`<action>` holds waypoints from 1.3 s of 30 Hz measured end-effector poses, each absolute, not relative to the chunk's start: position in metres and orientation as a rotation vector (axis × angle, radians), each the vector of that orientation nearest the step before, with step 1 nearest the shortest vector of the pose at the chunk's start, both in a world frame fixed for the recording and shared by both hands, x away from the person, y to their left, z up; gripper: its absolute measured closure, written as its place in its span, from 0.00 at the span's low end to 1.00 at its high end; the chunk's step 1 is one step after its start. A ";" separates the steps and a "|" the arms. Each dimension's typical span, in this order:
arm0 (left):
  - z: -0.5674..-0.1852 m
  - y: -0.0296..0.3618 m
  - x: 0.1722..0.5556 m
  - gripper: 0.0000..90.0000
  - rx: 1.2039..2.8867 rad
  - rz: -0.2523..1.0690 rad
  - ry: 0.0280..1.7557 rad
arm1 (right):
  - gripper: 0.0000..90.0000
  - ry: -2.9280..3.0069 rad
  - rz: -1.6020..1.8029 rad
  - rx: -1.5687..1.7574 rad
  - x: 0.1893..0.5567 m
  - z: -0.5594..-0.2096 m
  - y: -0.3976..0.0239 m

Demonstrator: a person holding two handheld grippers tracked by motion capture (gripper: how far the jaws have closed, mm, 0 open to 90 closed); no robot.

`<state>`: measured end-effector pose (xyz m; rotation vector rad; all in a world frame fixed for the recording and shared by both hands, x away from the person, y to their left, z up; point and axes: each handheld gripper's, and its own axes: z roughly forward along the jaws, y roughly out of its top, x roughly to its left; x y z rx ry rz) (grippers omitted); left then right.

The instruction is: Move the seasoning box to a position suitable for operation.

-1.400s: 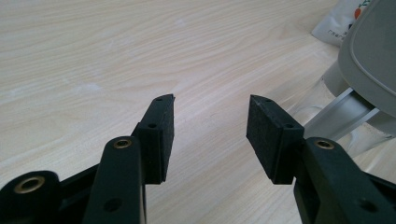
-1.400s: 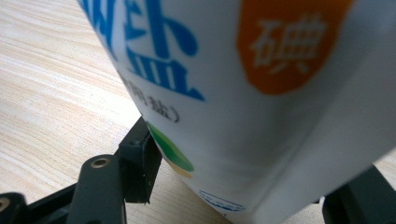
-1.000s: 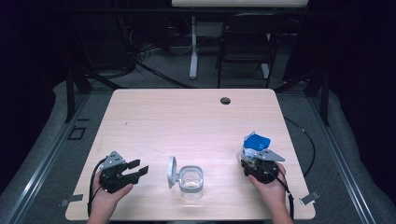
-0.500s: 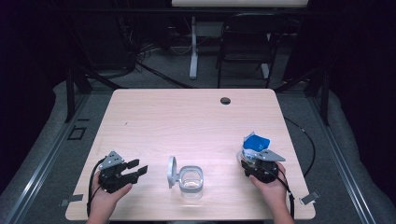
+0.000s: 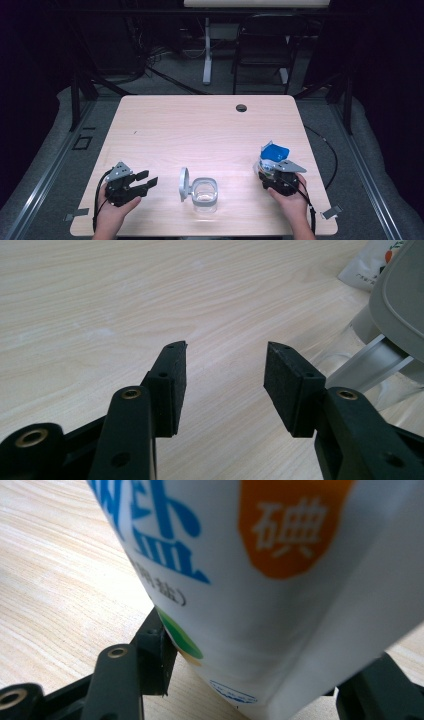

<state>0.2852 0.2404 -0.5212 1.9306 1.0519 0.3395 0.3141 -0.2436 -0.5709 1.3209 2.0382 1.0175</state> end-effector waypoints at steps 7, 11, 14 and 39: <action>-0.521 0.241 0.286 0.58 1.931 0.341 1.051 | 0.47 2.045 1.013 1.286 0.313 -0.570 -0.244; -0.521 0.241 0.286 0.58 1.931 0.342 1.050 | 0.47 2.058 0.989 1.257 0.312 -0.569 -0.244; -0.521 0.241 0.286 0.58 1.931 0.343 1.050 | 0.47 2.058 0.996 1.256 0.312 -0.569 -0.243; -0.520 0.245 0.286 0.58 1.916 0.342 1.061 | 0.47 2.098 0.981 1.023 0.294 -0.536 -0.218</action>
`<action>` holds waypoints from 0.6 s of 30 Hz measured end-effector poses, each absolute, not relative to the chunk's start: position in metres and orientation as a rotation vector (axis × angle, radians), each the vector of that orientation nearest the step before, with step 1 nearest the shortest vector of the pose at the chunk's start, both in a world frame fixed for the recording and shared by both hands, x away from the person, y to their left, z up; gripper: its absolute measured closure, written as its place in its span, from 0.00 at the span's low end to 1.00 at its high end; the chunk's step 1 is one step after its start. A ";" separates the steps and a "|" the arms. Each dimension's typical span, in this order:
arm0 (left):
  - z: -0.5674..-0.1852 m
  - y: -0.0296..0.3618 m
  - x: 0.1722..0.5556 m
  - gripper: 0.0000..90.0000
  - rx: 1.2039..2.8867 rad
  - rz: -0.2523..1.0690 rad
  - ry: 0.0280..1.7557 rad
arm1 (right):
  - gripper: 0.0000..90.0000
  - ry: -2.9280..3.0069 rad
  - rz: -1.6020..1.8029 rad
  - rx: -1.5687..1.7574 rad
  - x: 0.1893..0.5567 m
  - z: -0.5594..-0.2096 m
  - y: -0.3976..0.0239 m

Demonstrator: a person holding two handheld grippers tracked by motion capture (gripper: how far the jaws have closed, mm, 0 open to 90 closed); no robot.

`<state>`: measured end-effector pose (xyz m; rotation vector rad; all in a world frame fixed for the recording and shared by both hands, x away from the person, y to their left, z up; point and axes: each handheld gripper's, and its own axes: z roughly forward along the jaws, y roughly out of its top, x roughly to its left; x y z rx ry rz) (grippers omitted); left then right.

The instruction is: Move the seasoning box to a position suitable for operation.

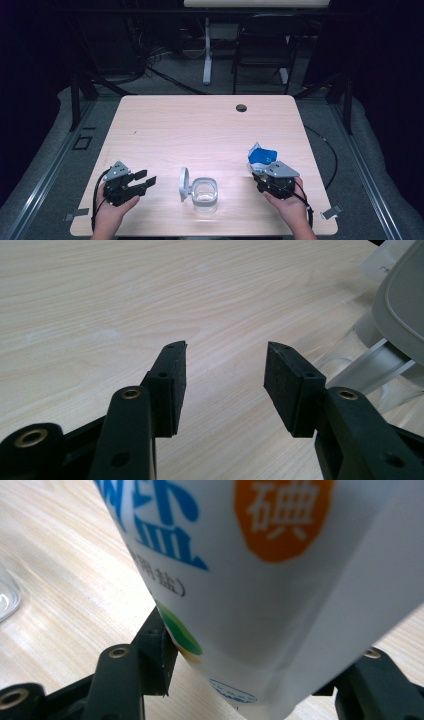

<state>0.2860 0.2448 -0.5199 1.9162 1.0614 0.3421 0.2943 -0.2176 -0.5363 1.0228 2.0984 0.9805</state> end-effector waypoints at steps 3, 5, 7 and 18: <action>-0.520 0.245 0.286 0.58 1.918 0.341 1.064 | 0.47 2.108 0.995 1.016 0.295 -0.535 -0.215; -0.521 0.245 0.286 0.58 1.921 0.340 1.062 | 0.47 2.115 0.991 0.998 0.294 -0.533 -0.212; -0.521 0.245 0.286 0.58 1.920 0.340 1.062 | 0.47 2.126 0.976 0.965 0.294 -0.531 -0.209; -0.522 0.247 0.287 0.58 1.921 0.337 1.069 | 0.47 2.243 0.934 0.791 0.290 -0.521 -0.188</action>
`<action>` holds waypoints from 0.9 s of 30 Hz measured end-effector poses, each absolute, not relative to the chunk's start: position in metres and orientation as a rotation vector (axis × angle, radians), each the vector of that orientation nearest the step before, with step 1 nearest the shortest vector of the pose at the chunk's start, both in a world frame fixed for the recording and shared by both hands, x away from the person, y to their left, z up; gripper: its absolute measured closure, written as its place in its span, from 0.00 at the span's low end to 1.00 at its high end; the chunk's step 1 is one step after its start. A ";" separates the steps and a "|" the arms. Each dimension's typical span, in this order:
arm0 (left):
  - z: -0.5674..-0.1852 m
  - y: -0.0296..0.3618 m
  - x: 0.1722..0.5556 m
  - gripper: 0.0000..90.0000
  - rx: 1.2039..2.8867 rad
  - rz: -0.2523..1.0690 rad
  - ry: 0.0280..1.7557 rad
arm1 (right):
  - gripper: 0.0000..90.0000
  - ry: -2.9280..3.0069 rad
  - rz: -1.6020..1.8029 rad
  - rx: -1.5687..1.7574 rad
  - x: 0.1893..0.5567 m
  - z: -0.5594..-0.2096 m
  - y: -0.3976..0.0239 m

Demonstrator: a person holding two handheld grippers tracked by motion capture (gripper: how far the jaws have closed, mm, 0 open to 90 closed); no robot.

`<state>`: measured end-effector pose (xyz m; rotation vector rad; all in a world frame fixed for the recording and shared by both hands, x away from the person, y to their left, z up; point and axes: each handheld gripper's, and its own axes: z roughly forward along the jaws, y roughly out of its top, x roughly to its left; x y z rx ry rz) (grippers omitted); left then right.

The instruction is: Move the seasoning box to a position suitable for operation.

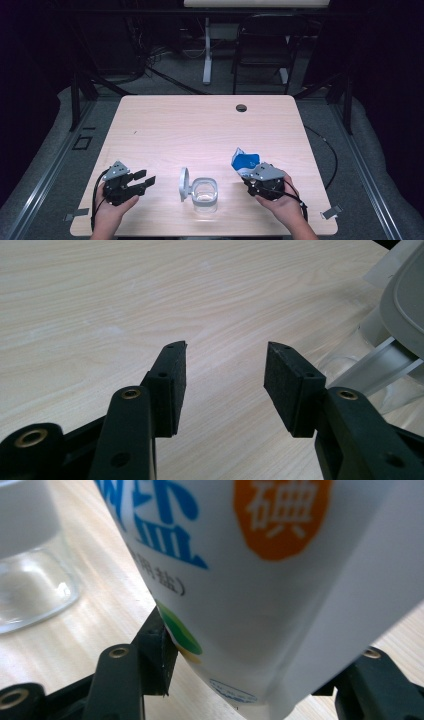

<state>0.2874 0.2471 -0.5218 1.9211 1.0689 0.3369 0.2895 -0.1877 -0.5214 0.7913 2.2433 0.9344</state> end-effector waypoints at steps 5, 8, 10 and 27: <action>-0.522 0.248 0.288 0.58 1.917 0.339 1.072 | 0.47 2.284 0.952 0.782 0.290 -0.521 -0.182; -0.522 0.248 0.288 0.58 1.916 0.340 1.073 | 0.47 2.329 0.958 0.751 0.290 -0.521 -0.179; -0.522 0.248 0.288 0.58 1.917 0.340 1.072 | 0.47 2.351 0.959 0.731 0.290 -0.520 -0.178; -0.522 0.247 0.288 0.58 1.921 0.339 1.073 | 0.47 2.410 0.907 0.652 0.288 -0.517 -0.170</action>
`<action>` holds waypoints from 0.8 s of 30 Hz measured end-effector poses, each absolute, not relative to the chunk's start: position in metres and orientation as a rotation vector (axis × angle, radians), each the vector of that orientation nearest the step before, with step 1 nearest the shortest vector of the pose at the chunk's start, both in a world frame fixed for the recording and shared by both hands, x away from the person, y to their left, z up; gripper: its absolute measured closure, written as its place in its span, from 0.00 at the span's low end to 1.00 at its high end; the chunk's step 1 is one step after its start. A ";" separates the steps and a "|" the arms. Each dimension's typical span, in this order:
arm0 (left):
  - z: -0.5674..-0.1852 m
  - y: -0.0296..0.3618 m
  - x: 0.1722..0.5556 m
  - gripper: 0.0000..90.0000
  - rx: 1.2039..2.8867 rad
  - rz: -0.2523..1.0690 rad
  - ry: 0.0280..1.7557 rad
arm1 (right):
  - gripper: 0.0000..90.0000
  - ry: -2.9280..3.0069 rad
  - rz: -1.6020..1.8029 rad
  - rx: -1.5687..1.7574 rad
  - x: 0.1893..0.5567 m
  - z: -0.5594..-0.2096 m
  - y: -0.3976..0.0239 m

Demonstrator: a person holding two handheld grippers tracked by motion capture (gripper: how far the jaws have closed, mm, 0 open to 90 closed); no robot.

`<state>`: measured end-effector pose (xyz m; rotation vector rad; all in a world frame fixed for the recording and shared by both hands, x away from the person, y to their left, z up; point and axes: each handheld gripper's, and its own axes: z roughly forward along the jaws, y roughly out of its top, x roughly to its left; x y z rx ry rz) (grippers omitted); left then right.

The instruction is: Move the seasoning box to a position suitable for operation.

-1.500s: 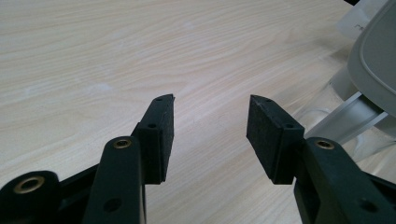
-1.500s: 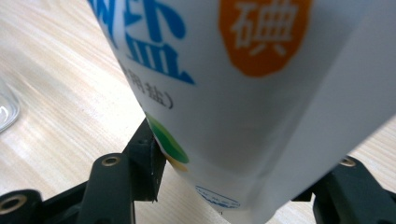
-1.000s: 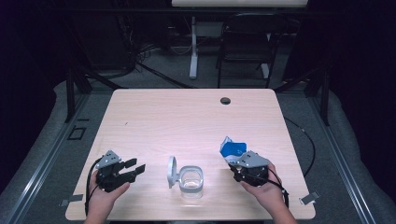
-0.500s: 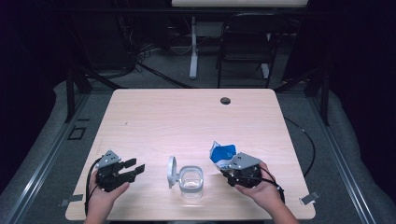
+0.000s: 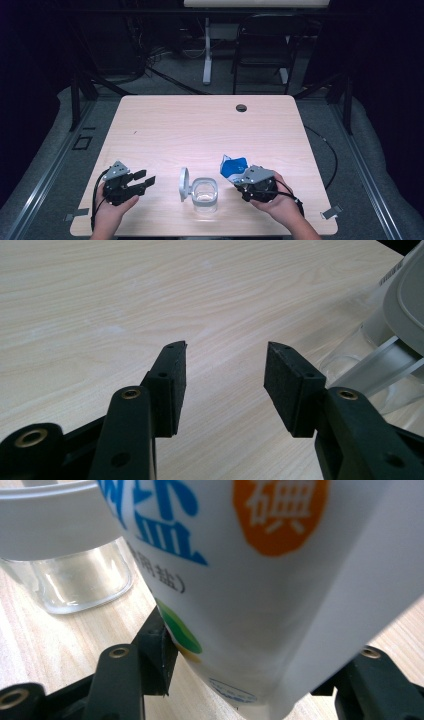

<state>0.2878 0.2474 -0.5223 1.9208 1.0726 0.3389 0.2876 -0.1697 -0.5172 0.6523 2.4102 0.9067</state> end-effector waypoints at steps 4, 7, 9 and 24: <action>-0.522 0.248 0.288 0.58 1.920 0.342 1.073 | 0.47 2.429 0.881 0.634 0.287 -0.516 -0.168; -0.522 0.248 0.288 0.58 1.919 0.342 1.074 | 0.47 2.439 0.868 0.614 0.286 -0.514 -0.166; -0.522 0.248 0.288 0.58 1.918 0.342 1.074 | 0.47 2.447 0.866 0.601 0.286 -0.514 -0.166; -0.522 0.249 0.288 0.58 1.914 0.343 1.075 | 0.47 2.468 0.716 0.460 0.279 -0.509 -0.157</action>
